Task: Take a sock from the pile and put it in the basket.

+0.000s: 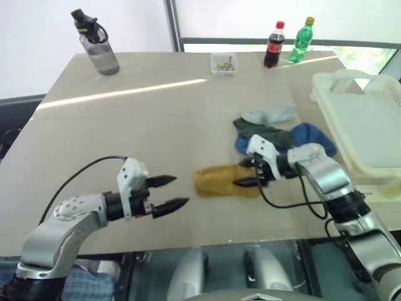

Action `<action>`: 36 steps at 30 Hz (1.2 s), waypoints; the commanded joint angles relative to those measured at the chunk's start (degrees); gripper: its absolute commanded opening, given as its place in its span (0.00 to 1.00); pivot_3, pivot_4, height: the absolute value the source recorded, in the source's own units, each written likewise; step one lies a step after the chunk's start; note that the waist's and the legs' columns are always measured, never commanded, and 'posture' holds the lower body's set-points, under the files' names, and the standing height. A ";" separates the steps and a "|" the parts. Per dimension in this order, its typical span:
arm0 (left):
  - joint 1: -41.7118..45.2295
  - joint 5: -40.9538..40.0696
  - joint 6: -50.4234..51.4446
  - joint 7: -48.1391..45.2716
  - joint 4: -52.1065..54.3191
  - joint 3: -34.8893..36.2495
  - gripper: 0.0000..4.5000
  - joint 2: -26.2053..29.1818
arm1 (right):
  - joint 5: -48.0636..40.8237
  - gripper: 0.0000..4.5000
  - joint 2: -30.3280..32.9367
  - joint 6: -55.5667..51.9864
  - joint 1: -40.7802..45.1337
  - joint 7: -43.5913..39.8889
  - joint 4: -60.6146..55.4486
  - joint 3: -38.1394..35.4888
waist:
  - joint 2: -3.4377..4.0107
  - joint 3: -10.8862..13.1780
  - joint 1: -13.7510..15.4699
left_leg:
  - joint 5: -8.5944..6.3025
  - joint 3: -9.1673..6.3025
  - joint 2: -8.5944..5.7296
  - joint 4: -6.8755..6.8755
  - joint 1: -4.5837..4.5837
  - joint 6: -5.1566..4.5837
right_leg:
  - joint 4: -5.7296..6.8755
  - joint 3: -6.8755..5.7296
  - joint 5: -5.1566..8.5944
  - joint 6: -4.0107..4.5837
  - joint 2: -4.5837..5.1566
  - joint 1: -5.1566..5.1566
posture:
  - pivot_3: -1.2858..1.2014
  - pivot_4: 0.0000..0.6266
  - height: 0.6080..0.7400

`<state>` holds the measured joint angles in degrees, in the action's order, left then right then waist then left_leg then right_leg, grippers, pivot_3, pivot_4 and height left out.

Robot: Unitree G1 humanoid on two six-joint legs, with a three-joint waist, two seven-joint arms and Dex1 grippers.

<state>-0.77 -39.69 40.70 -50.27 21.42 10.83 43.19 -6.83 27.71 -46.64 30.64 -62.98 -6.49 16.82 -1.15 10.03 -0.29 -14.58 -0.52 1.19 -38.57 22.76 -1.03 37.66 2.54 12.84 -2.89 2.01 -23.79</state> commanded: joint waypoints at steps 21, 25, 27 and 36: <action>12.58 -11.75 32.45 18.22 -7.55 -0.35 0.99 -10.53 | -11.95 0.79 8.62 5.55 -7.32 6.23 -21.89 -9.92 | -0.03 0.02 -0.41 | 0.00 0.00 -0.03 0.06 0.00 0.00 | -0.08 0.04 0.00 -0.02 -0.03 0.00 | 0.52 0.24 1.00; 13.99 -12.82 35.90 20.33 -8.55 -0.62 0.99 -12.73 | -10.91 0.79 11.02 11.08 -11.11 6.06 -22.24 -9.04 | -0.05 -0.03 -0.37 | 0.00 0.01 -0.04 0.06 -0.04 0.00 | -0.07 0.04 0.00 -0.03 -0.03 0.03 | 0.52 0.24 1.00; 14.53 -12.68 36.76 21.15 -9.03 -0.72 0.99 -13.71 | -8.75 0.79 11.51 14.41 -12.35 6.82 -20.86 -7.54 | -0.02 -0.05 -0.35 | 0.00 0.01 -0.06 0.06 -0.04 0.00 | -0.08 0.05 0.01 -0.03 -0.03 0.04 | 0.52 0.24 1.00; 16.30 -11.78 36.16 20.43 -9.65 -2.93 0.99 -16.43 | 4.65 0.79 15.20 22.10 -15.03 10.90 -10.92 -0.27 | 0.00 -0.15 -0.15 | 0.00 0.03 -0.14 0.06 -0.12 0.00 | -0.17 0.08 0.14 0.17 0.02 0.16 | 0.52 0.24 1.00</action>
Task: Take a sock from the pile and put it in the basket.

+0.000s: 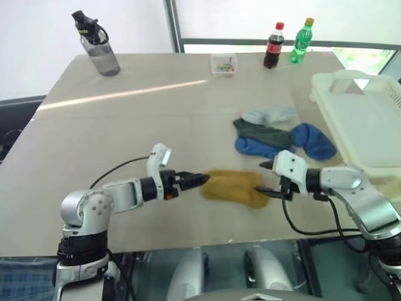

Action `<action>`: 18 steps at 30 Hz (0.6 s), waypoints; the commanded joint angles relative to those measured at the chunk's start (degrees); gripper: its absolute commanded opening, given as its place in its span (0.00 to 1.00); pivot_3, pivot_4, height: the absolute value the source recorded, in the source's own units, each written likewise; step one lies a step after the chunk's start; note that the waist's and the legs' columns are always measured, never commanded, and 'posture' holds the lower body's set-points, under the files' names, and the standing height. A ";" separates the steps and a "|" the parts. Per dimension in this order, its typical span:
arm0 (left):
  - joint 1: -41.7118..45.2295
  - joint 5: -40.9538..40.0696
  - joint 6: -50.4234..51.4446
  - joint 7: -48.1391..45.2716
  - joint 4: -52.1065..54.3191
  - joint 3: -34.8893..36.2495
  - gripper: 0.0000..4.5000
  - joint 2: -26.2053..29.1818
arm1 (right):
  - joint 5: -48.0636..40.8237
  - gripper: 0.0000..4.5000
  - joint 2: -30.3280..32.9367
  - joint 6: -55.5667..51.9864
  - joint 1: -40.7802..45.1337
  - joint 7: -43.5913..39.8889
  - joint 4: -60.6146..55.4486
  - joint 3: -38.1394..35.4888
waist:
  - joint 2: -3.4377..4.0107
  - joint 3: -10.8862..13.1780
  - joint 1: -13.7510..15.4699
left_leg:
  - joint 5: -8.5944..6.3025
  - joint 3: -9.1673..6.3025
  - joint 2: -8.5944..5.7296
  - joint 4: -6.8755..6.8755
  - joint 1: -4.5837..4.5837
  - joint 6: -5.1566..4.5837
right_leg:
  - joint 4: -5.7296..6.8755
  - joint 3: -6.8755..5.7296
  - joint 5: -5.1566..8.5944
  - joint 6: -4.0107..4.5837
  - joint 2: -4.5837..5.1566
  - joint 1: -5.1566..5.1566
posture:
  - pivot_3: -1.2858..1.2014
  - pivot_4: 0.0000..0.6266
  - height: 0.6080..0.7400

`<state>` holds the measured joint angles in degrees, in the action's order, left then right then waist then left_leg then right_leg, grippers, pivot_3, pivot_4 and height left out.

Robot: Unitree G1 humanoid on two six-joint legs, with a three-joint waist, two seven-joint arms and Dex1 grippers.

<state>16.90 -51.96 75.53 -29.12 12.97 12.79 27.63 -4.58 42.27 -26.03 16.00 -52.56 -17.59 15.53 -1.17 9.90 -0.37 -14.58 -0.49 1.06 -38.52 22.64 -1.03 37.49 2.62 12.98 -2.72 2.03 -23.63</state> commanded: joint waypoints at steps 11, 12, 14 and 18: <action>-1.05 -2.56 2.30 -3.46 -2.05 -3.59 0.99 -2.68 | 1.91 0.79 -1.28 0.63 -0.05 1.37 -0.32 0.33 | -0.04 -0.11 -0.33 | 0.00 -0.03 0.03 0.00 -0.02 0.00 | -0.05 0.00 0.00 0.00 -0.02 0.05 | 0.52 0.24 1.00; -0.89 -2.65 2.15 -3.51 -2.31 -3.42 0.99 -2.79 | 1.95 0.79 -1.29 0.64 0.02 1.37 -0.33 0.34 | -0.04 -0.11 -0.33 | 0.00 -0.02 0.03 0.00 -0.02 0.00 | -0.06 0.00 0.00 -0.01 -0.02 0.05 | 0.52 0.24 1.00; -0.39 -3.30 1.84 -4.20 -2.61 -3.13 0.99 -2.78 | 1.95 0.79 -1.32 0.61 0.12 1.37 -0.42 0.32 | -0.05 -0.11 -0.34 | 0.00 -0.02 0.03 0.00 -0.02 0.00 | -0.06 0.00 0.00 -0.01 -0.02 0.05 | 0.52 0.24 1.00; 1.00 -5.47 2.57 -4.21 -3.67 -1.19 0.99 -3.62 | 1.89 0.79 -1.39 0.40 0.30 1.31 -0.63 0.27 | -0.09 -0.08 -0.35 | 0.00 -0.03 0.03 0.00 -0.01 0.00 | -0.07 0.00 0.00 0.00 -0.02 0.05 | 0.52 0.24 1.00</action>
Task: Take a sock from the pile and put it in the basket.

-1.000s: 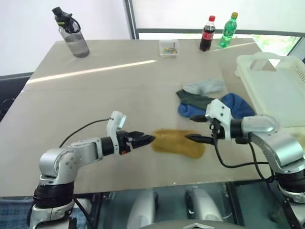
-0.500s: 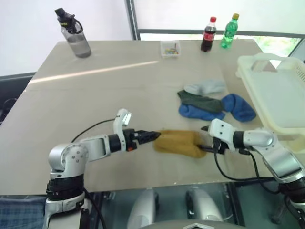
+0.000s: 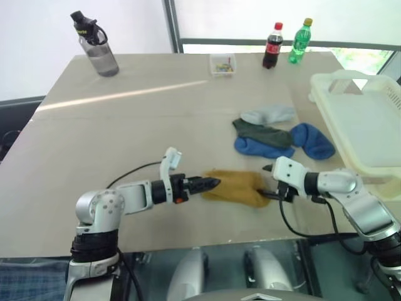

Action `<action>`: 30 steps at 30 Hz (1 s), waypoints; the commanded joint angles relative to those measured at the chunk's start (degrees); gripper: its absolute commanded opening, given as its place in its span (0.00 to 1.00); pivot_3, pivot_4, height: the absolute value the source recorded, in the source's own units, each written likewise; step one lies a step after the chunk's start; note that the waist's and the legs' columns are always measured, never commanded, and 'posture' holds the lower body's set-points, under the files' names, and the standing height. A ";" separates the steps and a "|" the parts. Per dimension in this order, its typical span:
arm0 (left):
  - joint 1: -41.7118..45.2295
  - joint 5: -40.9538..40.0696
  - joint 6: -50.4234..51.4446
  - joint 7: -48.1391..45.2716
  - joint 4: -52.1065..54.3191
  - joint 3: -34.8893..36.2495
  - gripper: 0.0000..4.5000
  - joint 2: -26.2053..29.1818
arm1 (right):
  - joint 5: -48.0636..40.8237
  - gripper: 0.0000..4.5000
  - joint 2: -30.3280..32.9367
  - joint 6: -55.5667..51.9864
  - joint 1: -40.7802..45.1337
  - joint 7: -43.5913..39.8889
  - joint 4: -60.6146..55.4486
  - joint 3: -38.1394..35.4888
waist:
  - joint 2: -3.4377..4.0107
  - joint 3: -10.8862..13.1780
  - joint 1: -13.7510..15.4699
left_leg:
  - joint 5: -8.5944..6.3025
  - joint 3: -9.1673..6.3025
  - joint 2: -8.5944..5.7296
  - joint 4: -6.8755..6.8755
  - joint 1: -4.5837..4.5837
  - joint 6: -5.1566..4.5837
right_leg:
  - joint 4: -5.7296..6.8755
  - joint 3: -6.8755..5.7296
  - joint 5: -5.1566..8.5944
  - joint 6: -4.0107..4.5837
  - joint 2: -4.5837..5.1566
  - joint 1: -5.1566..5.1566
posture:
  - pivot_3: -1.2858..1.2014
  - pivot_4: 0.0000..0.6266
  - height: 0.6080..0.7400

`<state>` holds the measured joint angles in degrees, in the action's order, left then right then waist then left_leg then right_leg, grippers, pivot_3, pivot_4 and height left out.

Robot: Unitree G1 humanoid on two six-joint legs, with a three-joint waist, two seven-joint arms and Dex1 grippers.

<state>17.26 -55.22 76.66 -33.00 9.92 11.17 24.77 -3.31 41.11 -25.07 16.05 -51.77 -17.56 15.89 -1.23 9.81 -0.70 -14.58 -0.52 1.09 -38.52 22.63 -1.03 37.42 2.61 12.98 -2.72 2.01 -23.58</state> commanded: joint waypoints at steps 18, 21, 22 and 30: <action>5.61 -4.67 -1.34 -7.72 -0.88 -1.92 0.99 -0.41 | 0.63 0.79 -0.17 -2.28 0.56 0.54 -3.44 -0.43 | -0.09 0.09 -0.07 | 0.00 -0.02 0.01 0.02 0.12 0.00 | -0.07 -0.02 0.00 0.00 -0.01 -0.08 | 0.52 0.24 1.00; 6.41 -2.76 -2.92 -8.68 -2.07 -4.50 0.99 -0.89 | 0.82 0.79 -0.42 -2.64 0.67 0.86 -3.92 -0.41 | -0.09 0.09 -0.07 | 0.00 -0.02 0.01 0.02 0.12 0.00 | -0.08 -0.02 0.00 0.00 -0.01 -0.08 | 0.52 0.24 1.00; 6.75 -2.25 -3.47 -9.02 -2.45 -5.37 0.99 -1.09 | 0.89 0.79 -0.53 -2.72 0.75 0.96 -4.09 -0.34 | -0.09 0.09 -0.07 | 0.00 -0.01 0.01 0.02 0.12 0.00 | -0.10 -0.02 0.00 0.00 -0.01 -0.08 | 0.52 0.24 1.00; 10.67 1.26 -7.10 -12.32 -6.18 -12.24 0.99 -4.48 | 0.98 0.79 -1.41 -3.99 1.49 1.55 -5.42 -0.04 | -0.10 0.10 -0.03 | 0.00 -0.02 0.00 0.04 0.16 0.00 | -0.15 -0.03 -0.02 -0.02 -0.02 -0.08 | 0.52 0.24 1.00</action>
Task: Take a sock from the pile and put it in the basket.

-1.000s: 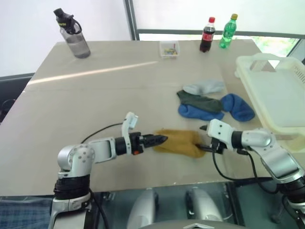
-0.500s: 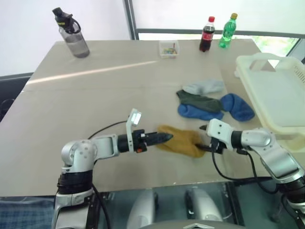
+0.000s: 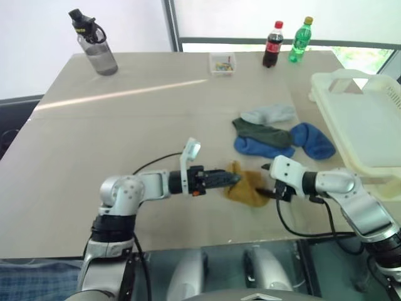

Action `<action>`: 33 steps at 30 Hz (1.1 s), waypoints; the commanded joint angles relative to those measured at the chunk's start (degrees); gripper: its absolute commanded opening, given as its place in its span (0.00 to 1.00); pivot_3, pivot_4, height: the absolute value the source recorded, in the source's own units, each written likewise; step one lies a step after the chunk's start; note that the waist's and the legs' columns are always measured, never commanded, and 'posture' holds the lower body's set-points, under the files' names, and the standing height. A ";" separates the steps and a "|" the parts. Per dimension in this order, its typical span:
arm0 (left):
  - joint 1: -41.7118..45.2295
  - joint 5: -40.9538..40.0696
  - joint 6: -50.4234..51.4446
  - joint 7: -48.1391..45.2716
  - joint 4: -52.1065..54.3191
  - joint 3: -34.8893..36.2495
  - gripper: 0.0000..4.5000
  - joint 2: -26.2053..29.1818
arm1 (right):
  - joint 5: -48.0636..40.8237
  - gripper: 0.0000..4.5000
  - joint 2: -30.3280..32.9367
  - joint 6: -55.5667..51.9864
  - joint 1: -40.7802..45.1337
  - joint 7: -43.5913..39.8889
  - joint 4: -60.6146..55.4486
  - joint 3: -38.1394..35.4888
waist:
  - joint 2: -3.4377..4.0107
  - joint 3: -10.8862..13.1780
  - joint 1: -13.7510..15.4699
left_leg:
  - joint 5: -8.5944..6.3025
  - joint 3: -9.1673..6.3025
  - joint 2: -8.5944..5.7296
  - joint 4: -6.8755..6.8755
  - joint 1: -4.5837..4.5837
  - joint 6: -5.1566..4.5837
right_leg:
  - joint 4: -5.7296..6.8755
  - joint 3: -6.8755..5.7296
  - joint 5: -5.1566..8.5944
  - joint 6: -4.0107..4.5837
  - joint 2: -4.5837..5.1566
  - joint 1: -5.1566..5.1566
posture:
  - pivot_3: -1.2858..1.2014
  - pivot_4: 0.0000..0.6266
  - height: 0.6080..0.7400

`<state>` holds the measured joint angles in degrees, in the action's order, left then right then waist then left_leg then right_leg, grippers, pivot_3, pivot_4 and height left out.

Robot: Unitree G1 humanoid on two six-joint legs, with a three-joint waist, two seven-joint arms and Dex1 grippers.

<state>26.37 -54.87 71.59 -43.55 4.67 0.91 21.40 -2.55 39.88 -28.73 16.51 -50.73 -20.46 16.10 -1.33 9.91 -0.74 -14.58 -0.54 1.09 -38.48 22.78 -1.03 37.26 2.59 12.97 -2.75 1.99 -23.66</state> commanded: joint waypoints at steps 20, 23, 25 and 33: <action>2.70 4.42 -5.14 -8.40 -2.77 -7.00 1.00 -2.32 | -30.50 0.90 -8.65 -44.31 -3.08 9.31 -14.22 -29.38 | 0.06 0.04 -0.13 | 0.00 -0.10 0.09 0.14 0.10 -0.01 | -0.28 -0.09 -0.13 -0.19 -0.08 0.00 | 0.52 0.24 1.00; 2.59 4.03 -5.22 -9.28 -2.44 -6.76 1.00 -2.39 | -34.21 0.99 -14.45 -48.04 -1.59 13.16 -15.41 -31.19 | 0.06 0.04 -0.10 | 0.00 -0.10 0.09 0.14 0.11 -0.01 | -0.28 -0.09 -0.13 -0.19 -0.09 0.00 | 0.52 0.24 1.00; 2.58 4.02 -5.29 -9.62 -2.44 -6.72 1.00 -2.53 | -34.63 0.99 -15.78 -48.73 -1.62 15.19 -16.18 -30.13 | 0.09 0.05 -0.09 | 0.00 -0.07 0.09 0.15 0.13 -0.01 | -0.29 -0.06 -0.13 -0.19 -0.08 -0.02 | 0.52 0.24 1.00; 2.48 4.96 -5.80 -10.33 -2.93 -7.48 1.00 -2.80 | -31.89 0.99 -18.55 -44.90 -3.10 22.37 -13.77 -22.87 | 0.09 0.05 -0.07 | 0.00 -0.08 0.07 0.16 0.17 -0.01 | -0.33 -0.08 -0.13 -0.20 -0.06 -0.04 | 0.52 0.24 1.00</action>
<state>28.71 -49.63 66.63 -52.86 0.53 -6.58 18.86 -34.77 21.06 -75.42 13.81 -29.25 -33.70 -7.52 -1.24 9.96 -0.81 -14.58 -0.62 1.17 -38.32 22.95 -1.04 36.94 2.50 12.84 -2.94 1.94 -23.70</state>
